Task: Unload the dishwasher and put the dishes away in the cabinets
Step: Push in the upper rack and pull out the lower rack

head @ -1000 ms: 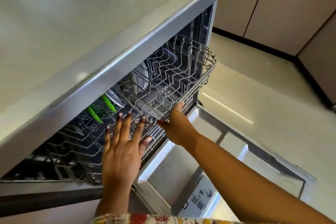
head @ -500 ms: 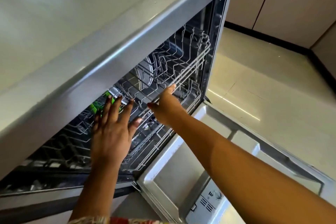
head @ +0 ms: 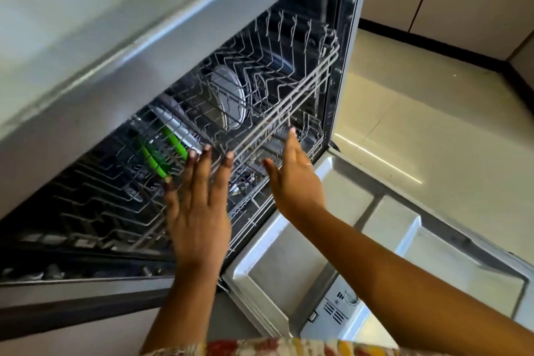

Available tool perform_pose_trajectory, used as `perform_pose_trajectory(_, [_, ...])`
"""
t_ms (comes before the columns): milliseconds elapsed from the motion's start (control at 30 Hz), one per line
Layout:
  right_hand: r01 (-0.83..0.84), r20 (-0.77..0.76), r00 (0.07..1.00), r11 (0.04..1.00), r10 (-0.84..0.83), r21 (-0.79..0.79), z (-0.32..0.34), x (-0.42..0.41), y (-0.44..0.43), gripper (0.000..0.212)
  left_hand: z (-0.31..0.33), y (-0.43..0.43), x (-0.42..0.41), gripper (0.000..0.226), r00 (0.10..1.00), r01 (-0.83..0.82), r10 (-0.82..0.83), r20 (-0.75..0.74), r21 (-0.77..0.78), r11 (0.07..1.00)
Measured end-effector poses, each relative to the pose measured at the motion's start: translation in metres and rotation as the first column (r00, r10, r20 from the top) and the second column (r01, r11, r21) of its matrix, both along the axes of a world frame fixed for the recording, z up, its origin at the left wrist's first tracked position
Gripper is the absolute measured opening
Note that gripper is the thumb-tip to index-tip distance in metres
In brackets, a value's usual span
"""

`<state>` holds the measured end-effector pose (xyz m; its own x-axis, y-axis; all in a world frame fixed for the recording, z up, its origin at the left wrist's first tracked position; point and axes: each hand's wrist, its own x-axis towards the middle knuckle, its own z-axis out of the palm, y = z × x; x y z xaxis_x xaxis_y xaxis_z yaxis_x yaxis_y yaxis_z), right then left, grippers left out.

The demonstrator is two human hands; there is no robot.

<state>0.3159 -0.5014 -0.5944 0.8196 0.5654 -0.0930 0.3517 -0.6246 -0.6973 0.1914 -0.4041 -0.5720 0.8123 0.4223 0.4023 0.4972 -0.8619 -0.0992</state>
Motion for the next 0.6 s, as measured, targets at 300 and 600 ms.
perform_pose_trajectory(300, [-0.436,-0.014,0.847,0.679,0.531,-0.591,-0.111,-0.008,0.002,0.072,-0.090,0.001,-0.041,0.080,0.972,-0.039,0.016,-0.233,-0.098,0.994])
perform_pose_trajectory(600, [-0.411,0.005,0.813,0.581,0.582,-0.702,-0.146,-0.005,0.020,0.067,-0.168,0.015,-0.038,0.065,0.742,-0.423,-0.043,-0.669,-0.517,0.745])
